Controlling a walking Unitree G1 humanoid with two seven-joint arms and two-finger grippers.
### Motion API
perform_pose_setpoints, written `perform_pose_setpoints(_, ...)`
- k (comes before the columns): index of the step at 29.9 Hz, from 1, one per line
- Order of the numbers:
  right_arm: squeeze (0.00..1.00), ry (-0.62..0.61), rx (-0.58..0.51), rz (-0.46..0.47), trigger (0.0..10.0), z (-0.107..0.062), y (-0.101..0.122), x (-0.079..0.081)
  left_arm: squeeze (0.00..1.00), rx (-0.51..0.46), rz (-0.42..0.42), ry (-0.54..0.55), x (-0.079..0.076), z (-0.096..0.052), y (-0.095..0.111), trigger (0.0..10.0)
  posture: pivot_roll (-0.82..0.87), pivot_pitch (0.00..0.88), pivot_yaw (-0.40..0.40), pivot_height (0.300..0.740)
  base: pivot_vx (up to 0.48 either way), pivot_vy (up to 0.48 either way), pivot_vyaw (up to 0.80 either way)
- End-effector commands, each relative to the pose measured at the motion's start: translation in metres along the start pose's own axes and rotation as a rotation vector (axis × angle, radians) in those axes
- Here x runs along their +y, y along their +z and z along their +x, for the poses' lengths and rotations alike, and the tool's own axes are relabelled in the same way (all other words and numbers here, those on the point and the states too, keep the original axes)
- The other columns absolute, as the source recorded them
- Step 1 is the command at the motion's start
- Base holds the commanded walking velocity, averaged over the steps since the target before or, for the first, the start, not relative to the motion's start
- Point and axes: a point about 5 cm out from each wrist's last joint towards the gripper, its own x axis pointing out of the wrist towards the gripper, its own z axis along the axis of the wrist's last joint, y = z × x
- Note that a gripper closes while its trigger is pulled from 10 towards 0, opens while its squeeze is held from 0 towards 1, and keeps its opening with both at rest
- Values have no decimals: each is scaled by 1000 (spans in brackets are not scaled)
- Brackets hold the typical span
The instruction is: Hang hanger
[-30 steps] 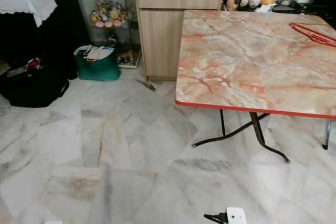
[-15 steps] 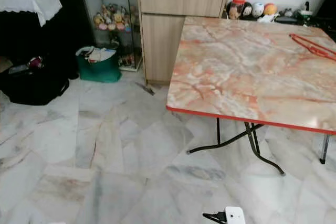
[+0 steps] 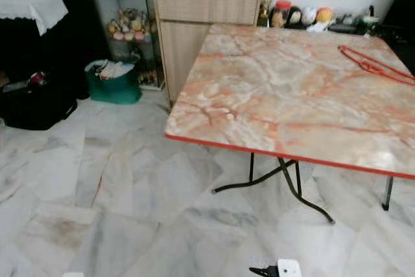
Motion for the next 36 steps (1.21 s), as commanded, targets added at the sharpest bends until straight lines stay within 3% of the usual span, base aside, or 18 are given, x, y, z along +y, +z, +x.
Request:
perform_pose_setpoints(1,0,-17,-3,-1,10000,-1,0,-6,0,19,-1,-16,-6,0,-5,10000,-13,0,23,740,0,-480,0)
perform_pose_setpoints(36,0,-23,-33,24,10000,0,7,-6,0,13,-29,-6,-7,1,-2,10000,-19,0,21,740,0,-480,0)
